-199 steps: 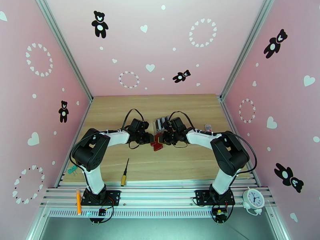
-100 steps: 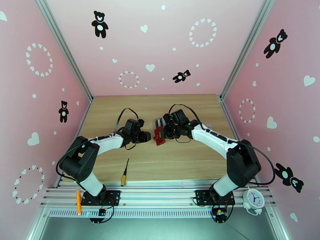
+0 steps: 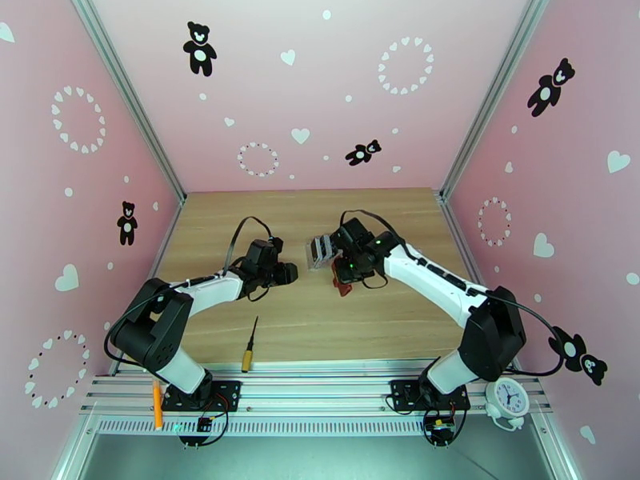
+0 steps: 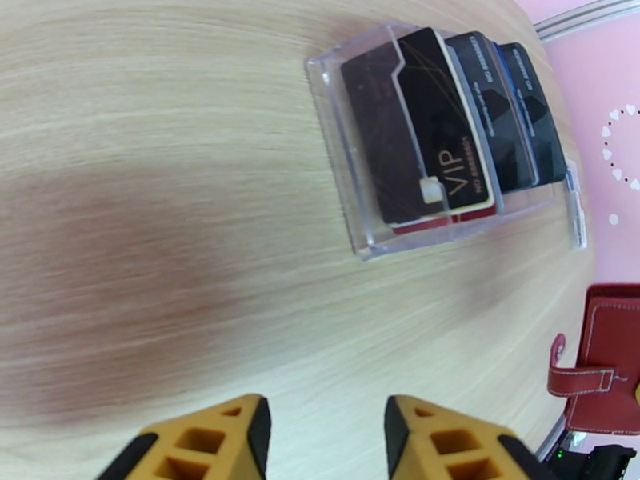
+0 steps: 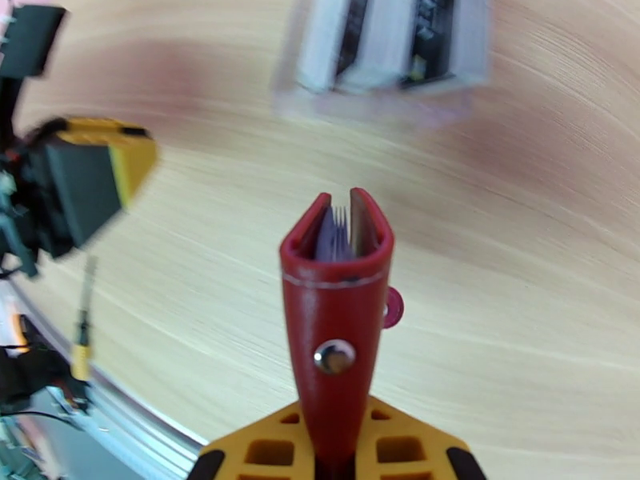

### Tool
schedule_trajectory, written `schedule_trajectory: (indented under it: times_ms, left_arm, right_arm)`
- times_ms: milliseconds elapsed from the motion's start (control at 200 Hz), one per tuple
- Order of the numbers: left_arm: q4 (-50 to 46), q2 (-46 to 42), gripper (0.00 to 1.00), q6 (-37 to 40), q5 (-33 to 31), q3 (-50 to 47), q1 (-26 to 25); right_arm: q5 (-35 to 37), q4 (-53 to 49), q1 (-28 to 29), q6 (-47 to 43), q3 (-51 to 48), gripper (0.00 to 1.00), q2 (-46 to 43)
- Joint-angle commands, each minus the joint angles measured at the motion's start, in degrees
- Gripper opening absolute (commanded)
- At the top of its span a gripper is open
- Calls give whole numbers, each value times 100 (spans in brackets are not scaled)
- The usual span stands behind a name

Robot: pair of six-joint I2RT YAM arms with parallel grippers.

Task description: Put the credit cards into the card holder

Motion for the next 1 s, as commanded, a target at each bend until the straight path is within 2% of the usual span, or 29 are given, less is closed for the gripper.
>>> schedule_trajectory:
  times_ms: [0,155,496,996]
  left_arm:
    - [-46,-184,45,87,-231,-71,64]
    - [-51,-231,45,48,-303,-113,109]
    - [-21,-452,44,-10,-404,-243,217]
    - [52,-690,44,-129,-455,-431,397]
  right_arm:
    - [949,-545,238,-144,302,0,53]
    - [1692,-796,519,-138,464,0,324]
    - [2800,-1044,1069,54,821,0,1158]
    - [3208,-948,1470,252,1118,0,2004]
